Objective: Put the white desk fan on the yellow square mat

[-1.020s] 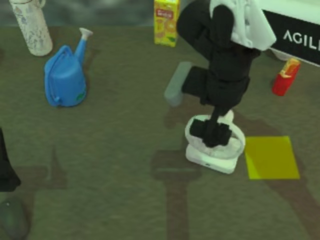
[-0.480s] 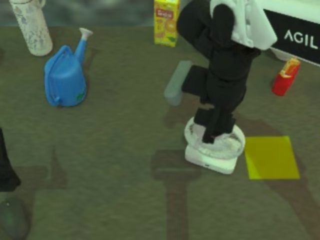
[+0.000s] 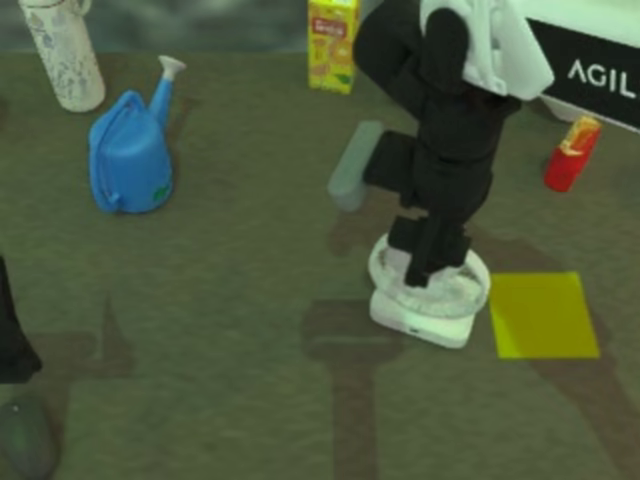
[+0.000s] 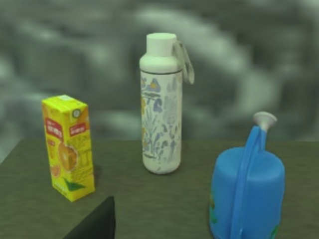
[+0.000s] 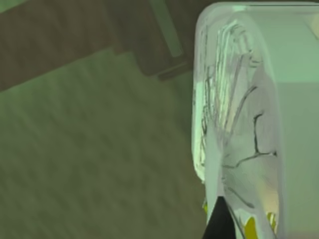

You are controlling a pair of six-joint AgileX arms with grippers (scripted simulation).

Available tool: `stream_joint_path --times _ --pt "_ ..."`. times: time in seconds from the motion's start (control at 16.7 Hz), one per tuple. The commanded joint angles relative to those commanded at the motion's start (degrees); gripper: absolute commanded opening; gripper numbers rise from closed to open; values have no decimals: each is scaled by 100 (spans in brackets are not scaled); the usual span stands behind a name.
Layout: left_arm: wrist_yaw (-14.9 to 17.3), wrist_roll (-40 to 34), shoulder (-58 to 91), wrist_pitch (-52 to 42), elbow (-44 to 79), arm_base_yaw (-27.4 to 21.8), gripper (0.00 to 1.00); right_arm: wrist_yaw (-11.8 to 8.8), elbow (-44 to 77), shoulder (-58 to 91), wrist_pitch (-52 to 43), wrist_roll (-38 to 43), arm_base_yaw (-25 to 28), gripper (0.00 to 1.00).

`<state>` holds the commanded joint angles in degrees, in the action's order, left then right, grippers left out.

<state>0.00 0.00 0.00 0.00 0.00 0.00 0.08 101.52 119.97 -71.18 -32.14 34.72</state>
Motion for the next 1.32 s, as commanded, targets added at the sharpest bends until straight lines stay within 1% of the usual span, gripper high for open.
stream_joint_path --times 0.12,0.48,0.84,1.02,1.32 --pt "0 0 0 0 0 0 100 0 101 17 -100 -9 13 0" --pt "0 0 0 0 0 0 100 0 1115 31 -1093 -10 46 0" --pt "0 0 0 0 0 0 100 -2 1107 -8 -1133 -86 -16 0" --pt "0 0 0 0 0 0 100 -7 827 -227 -1118 -656 -251 0" --pt "0 0 0 0 0 0 100 -21 38 -908 -1021 -2422 -932 0"
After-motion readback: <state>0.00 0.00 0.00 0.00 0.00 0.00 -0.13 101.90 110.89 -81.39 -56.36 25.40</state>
